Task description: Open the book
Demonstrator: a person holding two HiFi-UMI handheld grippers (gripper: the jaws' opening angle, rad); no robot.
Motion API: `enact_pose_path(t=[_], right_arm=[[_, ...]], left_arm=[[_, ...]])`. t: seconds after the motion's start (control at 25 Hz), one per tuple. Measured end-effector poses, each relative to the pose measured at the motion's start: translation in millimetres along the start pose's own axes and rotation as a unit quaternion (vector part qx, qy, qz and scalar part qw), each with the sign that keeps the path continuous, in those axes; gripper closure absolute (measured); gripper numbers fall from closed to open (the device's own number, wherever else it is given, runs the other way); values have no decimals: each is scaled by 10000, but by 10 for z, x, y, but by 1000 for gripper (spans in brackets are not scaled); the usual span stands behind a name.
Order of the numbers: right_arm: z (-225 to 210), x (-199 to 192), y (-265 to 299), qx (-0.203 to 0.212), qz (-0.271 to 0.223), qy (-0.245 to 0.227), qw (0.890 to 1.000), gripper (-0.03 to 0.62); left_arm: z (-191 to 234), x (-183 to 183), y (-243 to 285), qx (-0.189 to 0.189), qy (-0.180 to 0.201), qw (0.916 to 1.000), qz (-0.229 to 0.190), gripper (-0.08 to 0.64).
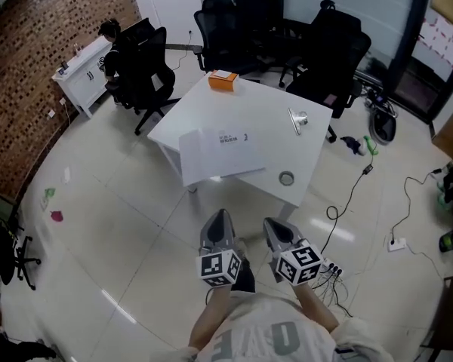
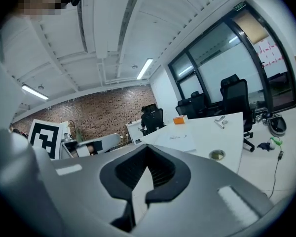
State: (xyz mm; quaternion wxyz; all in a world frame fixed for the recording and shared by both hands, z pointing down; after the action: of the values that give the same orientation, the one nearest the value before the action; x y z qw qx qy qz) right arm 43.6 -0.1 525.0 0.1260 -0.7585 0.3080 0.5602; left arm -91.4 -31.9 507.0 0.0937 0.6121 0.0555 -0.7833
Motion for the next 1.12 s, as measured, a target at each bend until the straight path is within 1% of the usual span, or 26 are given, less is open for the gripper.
enact_pose_path(t=[0.16,0.28,0.36,0.48,0.64,0.76,0.88,1.12], right_arm=[[-320,244,678,-33,18,24,10000,589],[-539,507,1195,-40,-22,39,10000,589],[-682,668,1511,-74,-73,36,9999,589],[-899,833,1870,-206,-102,51,9997,589],[-1102,900,2121,-414,-101,202,9989,589],[-1194,913,2224,-468,2,182,9987,589],[-1279,898,2348,-424,73,187,9989,589],[-1394,907,2536,-334,108,116,9993,588]], left_arm=[[275,84,743,-22,-13,10000,41,549],[506,247,1302,-36,-10,10000,7,549],[635,334,1624,-60,3,10000,-30,549],[752,364,2022,-149,51,9999,18,549],[815,263,2339,-281,240,9990,259,549],[820,165,2474,-319,86,9985,430,549],[839,115,2619,-299,-15,9986,438,549],[785,114,2809,-283,330,9981,433,549]])
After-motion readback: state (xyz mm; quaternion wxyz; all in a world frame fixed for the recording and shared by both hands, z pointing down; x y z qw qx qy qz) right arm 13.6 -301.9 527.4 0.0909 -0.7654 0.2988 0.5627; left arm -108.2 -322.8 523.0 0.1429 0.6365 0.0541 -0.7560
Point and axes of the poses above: the fingertips, and each gripper's own axes: y forward along the fingers, z to its left, x out of its top, the point moved 2 cm from there along -y, backward along the fingers, and after that the axes turned 6 degrees about x, right-handed, at the moved point
